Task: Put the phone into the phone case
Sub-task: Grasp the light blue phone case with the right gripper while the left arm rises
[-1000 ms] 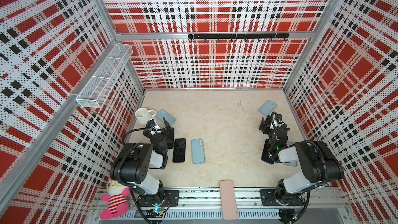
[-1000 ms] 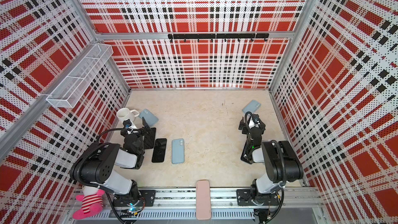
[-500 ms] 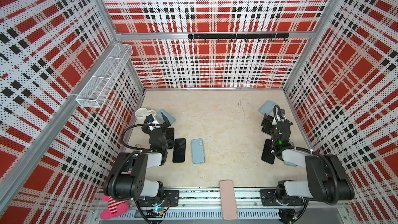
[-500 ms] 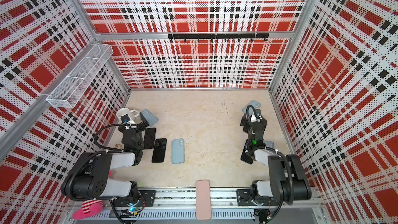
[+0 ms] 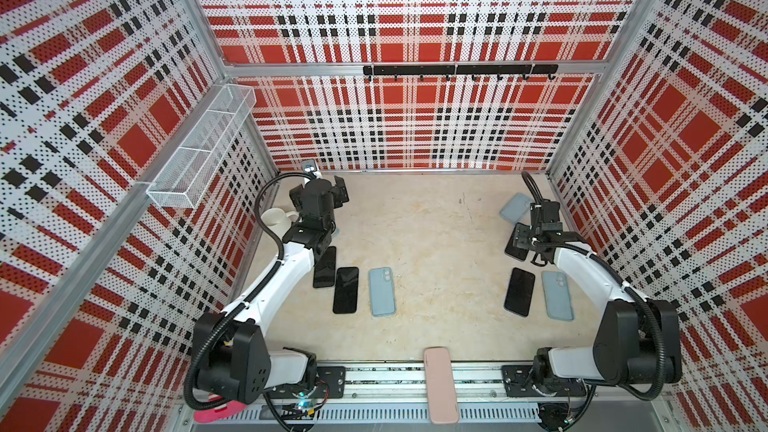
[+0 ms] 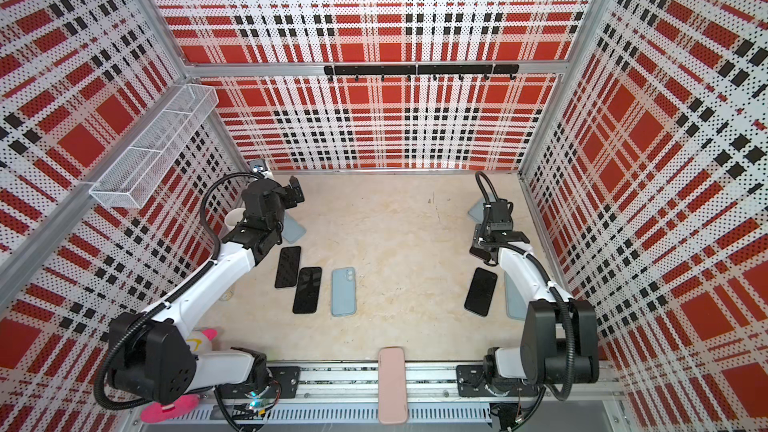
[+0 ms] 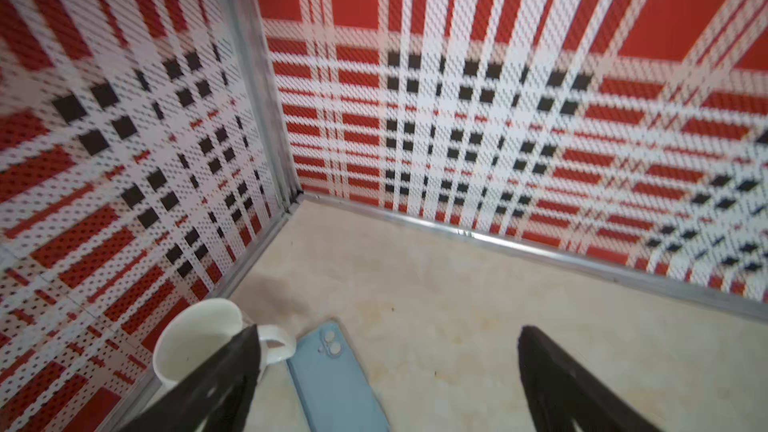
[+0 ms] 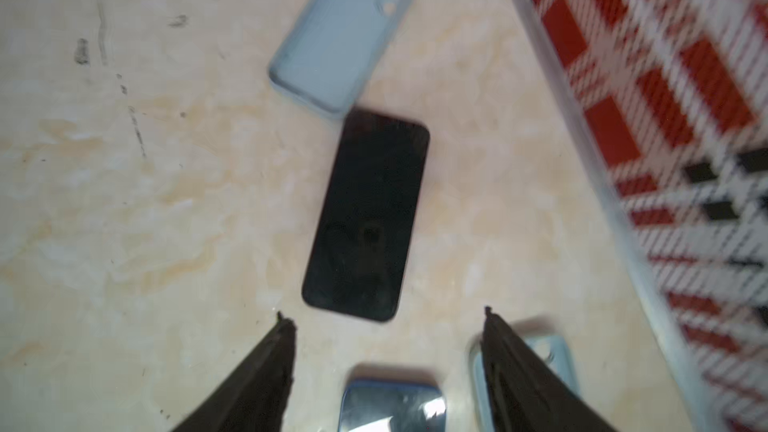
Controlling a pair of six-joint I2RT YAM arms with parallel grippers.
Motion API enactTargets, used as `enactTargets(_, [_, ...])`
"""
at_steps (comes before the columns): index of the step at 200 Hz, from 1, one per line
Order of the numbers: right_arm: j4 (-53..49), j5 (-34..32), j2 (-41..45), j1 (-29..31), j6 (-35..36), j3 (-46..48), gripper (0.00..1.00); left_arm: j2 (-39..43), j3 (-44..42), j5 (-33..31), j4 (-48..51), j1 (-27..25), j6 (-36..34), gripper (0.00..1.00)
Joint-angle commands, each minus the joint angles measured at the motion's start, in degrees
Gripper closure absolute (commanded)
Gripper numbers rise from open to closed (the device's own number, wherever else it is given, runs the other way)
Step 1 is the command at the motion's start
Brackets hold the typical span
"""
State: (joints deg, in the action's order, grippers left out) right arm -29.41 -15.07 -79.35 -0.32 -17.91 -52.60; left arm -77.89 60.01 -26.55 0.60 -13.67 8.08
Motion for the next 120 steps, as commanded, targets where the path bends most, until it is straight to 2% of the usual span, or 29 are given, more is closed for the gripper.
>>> enactTargets(1, [-8.9, 2.5, 0.4, -2.5, -2.1, 0.4, 0.34, -3.7, 1.5, 7.0, 13.2, -2.0, -1.3, 0.02])
enactTargets(22, [-10.4, 5.0, -1.9, -6.7, -1.5, 0.7, 0.37, -6.3, 0.5, 7.8, 12.4, -2.6, -2.1, 0.02])
enactTargets(36, [-11.8, 5.0, -3.8, -8.1, -1.3, 0.3, 0.41, -7.6, 0.1, 10.0, 11.9, -2.5, -2.8, 0.02])
enactTargets(56, [-12.5, 6.0, -5.4, -9.4, -0.8, 0.3, 0.46, -8.3, -0.3, 9.6, 12.6, -2.3, -3.8, 0.02])
enactTargets(77, [-12.7, 8.4, -6.7, -12.4, -0.1, 0.3, 0.6, -8.1, -1.3, 9.6, 12.6, -1.9, -5.1, 0.02])
enactTargets(92, [-13.7, 7.9, -7.6, -12.9, -0.1, -0.4, 0.62, -8.1, -1.2, 9.9, 12.6, -1.6, -5.0, 0.02])
enactTargets(120, [-14.4, 9.4, -9.9, -13.7, -0.2, -0.9, 0.71, -8.0, -1.1, 11.8, 12.6, -1.0, -4.8, 0.02])
